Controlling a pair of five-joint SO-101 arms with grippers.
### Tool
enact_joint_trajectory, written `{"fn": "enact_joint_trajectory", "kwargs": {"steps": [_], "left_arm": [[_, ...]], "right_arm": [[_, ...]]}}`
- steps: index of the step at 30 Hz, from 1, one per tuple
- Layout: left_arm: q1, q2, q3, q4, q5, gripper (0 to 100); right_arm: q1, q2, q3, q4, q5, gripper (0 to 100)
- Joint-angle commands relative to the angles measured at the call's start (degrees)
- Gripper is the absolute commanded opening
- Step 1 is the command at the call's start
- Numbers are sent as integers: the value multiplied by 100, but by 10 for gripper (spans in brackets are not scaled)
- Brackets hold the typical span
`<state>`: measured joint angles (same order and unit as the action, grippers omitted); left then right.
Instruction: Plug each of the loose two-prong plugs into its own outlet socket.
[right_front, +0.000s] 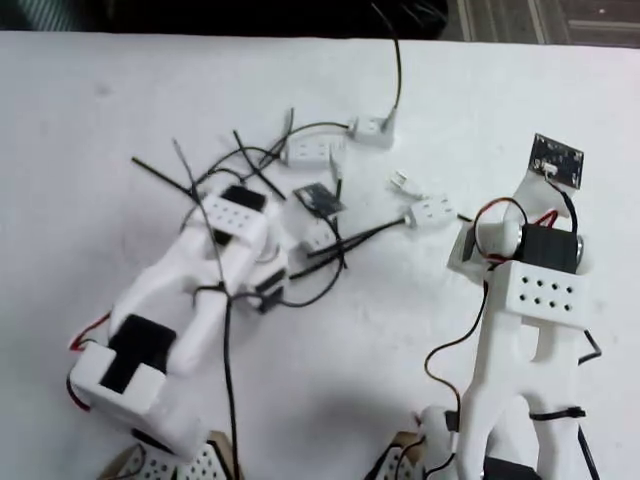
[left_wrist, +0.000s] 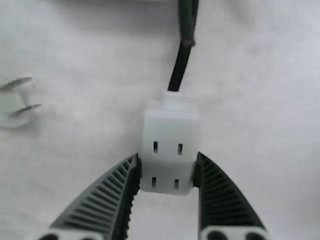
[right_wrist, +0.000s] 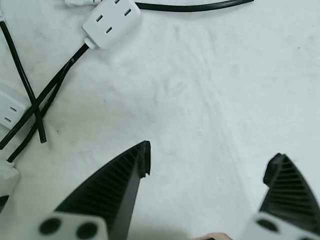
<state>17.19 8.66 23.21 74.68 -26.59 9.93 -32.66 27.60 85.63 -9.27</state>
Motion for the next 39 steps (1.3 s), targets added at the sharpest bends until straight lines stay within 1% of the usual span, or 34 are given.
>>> {"fn": "enact_joint_trajectory", "kwargs": {"steps": [1, 4, 8, 14, 16, 19, 24, 30, 35, 39], "left_arm": [[505, -22, -132, 141, 624, 33], [778, -22, -123, 132, 809, 35], [796, -22, -132, 114, 818, 39], [822, -31, -105, 255, 791, 142], [848, -66, -132, 281, 782, 162], [848, -462, -97, 308, 782, 165], [778, -1675, -79, 747, 782, 166], [338, -3002, -53, 1152, 774, 166], [338, -3292, 378, 1099, 774, 166], [347, -3284, 941, 571, 791, 166]], "right_arm": [[4, -154, -26, -84, 70, 358], [4, -154, -26, -84, 70, 358], [4, -154, -26, -84, 70, 358], [4, -154, -26, -75, 70, 358], [4, -154, -26, -75, 70, 358], [4, -154, -26, -75, 70, 358], [4, -154, -26, -75, 70, 358], [4, -154, -26, -66, 70, 358], [4, -154, -26, -66, 70, 358], [4, -154, -26, -57, 70, 358]]}}
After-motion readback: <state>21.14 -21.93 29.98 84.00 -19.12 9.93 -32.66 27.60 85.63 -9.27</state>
